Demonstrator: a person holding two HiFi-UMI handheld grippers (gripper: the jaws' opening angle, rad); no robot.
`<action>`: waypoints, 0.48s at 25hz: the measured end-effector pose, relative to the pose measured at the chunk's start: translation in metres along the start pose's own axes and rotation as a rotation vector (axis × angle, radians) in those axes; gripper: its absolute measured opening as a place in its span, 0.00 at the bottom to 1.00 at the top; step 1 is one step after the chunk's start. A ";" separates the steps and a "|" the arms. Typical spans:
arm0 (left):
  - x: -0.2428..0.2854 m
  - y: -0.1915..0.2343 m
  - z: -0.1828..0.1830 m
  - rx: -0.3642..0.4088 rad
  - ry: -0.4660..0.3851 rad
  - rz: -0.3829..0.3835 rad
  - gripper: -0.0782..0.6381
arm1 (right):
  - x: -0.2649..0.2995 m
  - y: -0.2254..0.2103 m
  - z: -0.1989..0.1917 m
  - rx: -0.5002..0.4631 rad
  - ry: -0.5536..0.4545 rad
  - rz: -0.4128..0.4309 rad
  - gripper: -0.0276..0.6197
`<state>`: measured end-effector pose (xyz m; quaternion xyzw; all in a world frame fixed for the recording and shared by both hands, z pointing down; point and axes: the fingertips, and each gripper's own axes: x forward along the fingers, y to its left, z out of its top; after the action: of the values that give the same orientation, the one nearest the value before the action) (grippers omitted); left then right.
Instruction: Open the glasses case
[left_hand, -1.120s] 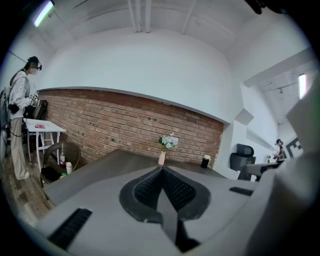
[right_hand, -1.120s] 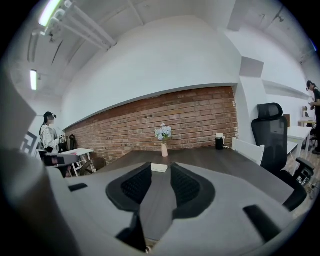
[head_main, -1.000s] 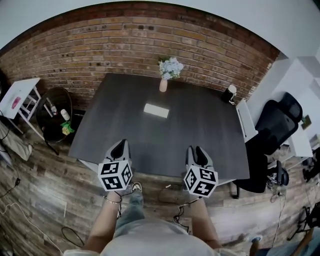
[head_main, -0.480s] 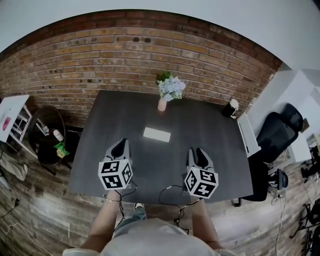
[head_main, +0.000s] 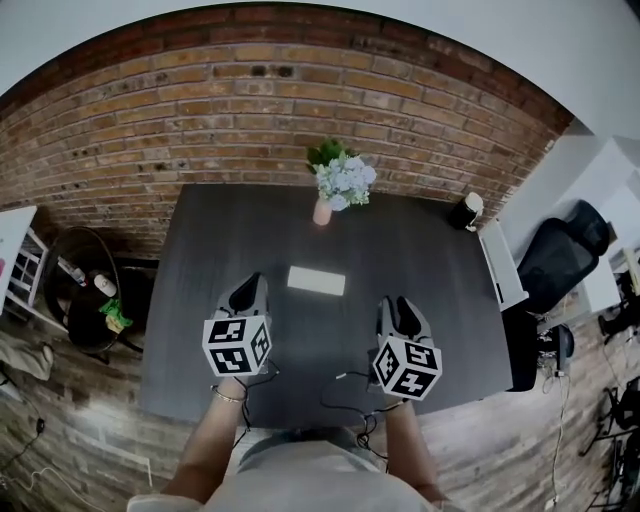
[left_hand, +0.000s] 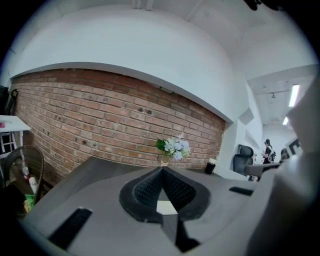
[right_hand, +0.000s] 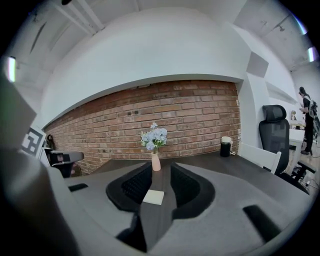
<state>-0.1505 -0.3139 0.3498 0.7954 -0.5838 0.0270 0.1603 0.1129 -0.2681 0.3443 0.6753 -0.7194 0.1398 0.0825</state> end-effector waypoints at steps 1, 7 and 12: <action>0.005 0.001 -0.002 -0.002 0.006 0.000 0.11 | 0.004 -0.001 -0.003 0.000 0.011 0.001 0.23; 0.021 0.000 -0.016 -0.032 0.032 0.014 0.11 | 0.026 -0.001 -0.005 -0.015 0.038 0.028 0.23; 0.026 0.002 -0.023 -0.035 0.047 0.034 0.11 | 0.040 0.002 0.000 -0.035 0.037 0.063 0.23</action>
<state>-0.1405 -0.3315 0.3783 0.7816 -0.5938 0.0380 0.1875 0.1075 -0.3058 0.3560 0.6483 -0.7409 0.1421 0.1031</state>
